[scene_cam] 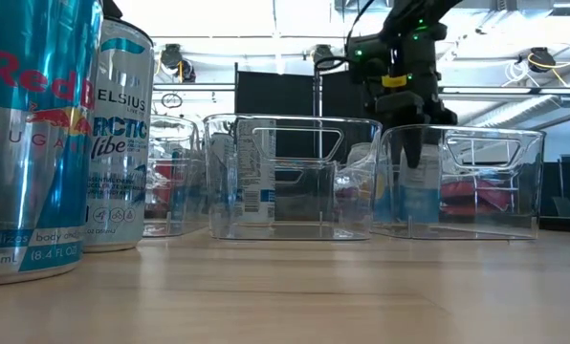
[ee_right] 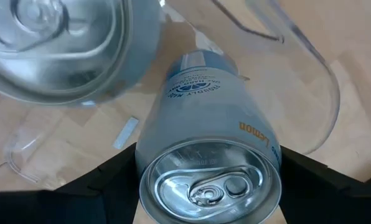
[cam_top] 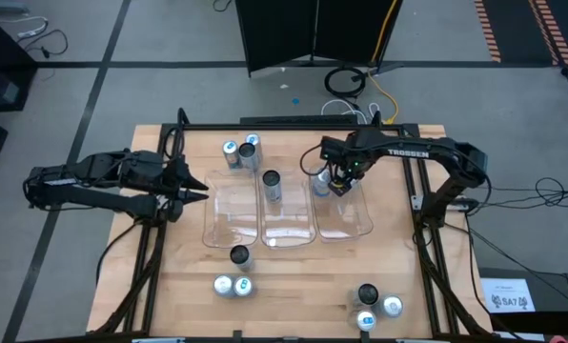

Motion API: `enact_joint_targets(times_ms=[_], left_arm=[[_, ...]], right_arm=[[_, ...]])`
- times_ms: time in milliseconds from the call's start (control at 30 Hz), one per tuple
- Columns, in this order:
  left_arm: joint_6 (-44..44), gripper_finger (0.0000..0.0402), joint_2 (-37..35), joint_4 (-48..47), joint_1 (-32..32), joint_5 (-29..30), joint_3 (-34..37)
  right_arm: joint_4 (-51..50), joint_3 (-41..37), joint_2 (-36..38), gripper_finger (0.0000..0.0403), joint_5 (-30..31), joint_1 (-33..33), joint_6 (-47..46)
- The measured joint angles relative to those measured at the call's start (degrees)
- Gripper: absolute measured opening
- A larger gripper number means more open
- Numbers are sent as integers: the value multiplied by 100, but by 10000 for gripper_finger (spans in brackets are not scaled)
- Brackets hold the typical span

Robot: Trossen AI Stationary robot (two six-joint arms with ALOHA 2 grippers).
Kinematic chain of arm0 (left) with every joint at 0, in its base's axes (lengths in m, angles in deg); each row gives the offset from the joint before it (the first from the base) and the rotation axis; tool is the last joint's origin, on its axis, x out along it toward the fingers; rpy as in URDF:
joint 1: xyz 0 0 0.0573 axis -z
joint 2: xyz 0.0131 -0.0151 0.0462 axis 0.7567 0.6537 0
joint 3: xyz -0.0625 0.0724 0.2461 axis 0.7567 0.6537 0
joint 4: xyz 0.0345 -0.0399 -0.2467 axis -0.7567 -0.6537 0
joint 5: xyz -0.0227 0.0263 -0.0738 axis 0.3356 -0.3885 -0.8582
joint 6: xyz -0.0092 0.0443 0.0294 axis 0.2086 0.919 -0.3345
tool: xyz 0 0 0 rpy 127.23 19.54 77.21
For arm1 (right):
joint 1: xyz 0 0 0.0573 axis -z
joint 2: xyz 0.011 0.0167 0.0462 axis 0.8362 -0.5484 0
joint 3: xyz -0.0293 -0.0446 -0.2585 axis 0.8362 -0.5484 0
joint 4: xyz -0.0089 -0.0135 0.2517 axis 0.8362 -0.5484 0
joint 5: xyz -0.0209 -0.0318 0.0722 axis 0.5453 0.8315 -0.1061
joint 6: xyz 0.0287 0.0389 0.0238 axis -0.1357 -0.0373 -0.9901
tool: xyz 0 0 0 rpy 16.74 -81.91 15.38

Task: Sort soda cans
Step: Put the bottom center blue-white soda can into the right transparent bin, then put the top left blue soda can into the left transparent bin

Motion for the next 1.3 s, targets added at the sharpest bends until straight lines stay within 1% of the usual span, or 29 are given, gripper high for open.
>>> enact_joint_targets(times_ms=[133,367,433,533,767,867,1033,1167,1233,1300], left_arm=[[0,128,0,0,-1,0,0],[1,128,0,1,0,0,0],[2,128,0,0,1,-2,0],[2,128,0,0,1,0,0],[4,128,0,2,-1,0,0],[4,128,0,4,1,0,0],[4,128,0,2,0,0,0],[2,128,2,28,0,0,0],[0,128,22,121,-1,0,0],[6,128,59,235,1,13,0]], right_arm=[[21,1,-131,291,16,-4,-6],[156,-58,0,340,100,4,-219],[210,-63,54,351,229,-4,-303],[222,-41,121,357,327,6,-415],[107,-41,197,359,214,9,-741],[-241,54,400,359,19,9,-979],[-791,373,909,359,24,-68,-1570],[-856,429,1470,359,32,-242,-2273],[-852,429,1760,359,133,-423,-2736],[-847,429,2012,358,423,-692,-3218]])
